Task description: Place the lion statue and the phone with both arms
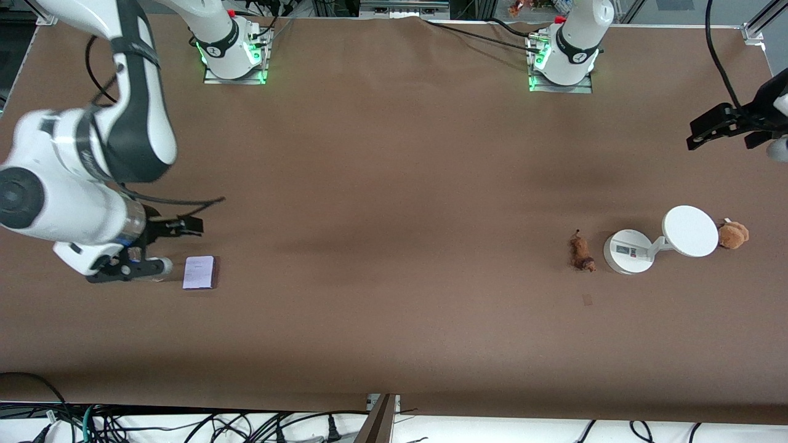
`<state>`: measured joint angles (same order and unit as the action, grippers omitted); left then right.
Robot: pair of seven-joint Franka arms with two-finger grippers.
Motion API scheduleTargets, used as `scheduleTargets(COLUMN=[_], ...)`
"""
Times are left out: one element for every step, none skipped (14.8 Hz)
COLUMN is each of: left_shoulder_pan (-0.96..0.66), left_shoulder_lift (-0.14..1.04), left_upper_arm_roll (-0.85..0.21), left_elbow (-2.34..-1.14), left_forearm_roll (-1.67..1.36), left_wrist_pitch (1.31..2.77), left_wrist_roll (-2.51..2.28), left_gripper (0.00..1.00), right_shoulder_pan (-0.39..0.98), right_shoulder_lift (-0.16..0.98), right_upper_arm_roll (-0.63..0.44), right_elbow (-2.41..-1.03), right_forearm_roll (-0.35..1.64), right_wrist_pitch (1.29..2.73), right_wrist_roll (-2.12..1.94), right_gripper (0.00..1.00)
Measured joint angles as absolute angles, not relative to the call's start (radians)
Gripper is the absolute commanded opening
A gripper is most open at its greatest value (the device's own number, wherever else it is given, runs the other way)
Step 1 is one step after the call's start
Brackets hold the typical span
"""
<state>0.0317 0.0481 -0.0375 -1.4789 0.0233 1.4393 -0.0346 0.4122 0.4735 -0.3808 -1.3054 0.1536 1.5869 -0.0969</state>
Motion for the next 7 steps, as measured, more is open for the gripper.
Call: scheduleTargets(left_shoulder_pan=[0.031,0.03,0.03,0.031,0.032,0.035,0.036], left_shoulder_lift=[0.054,0.059,0.062,0.063,0.062,0.062,0.062], left_upper_arm_roll=[-0.045,-0.048,-0.049,-0.049,-0.049,-0.049,-0.048], left_elbow=[-1.48,-1.483,-1.485,-1.485,-1.485,-1.485,-1.485], left_forearm_roll=[0.023,0.023,0.023,0.023,0.023,0.023,0.023], left_wrist_pitch=[1.437,1.435,1.435,1.435,1.434,1.434,1.434], left_wrist_roll=[-0.035,-0.035,-0.035,-0.035,-0.035,-0.035,-0.035], left_gripper=[1.0,1.0,1.0,1.0,1.0,1.0,1.0], right_shoulder_pan=[0.405,0.399,0.391,0.379,0.35,0.299,0.243], right_shoulder_lift=[0.445,0.419,0.395,0.372,0.35,0.324,0.291], right_upper_arm_roll=[-0.381,-0.381,-0.38,-0.375,-0.347,-0.295,-0.243], right_elbow=[-1.303,-1.303,-1.304,-1.306,-1.311,-1.317,-1.329], right_forearm_roll=[0.154,0.154,0.15,0.144,0.134,0.119,0.102], right_wrist_pitch=[1.554,1.527,1.501,1.473,1.453,1.446,1.447], right_wrist_roll=[-0.097,-0.097,-0.097,-0.098,-0.1,-0.1,-0.1], right_gripper=[1.0,1.0,1.0,1.0,1.0,1.0,1.0])
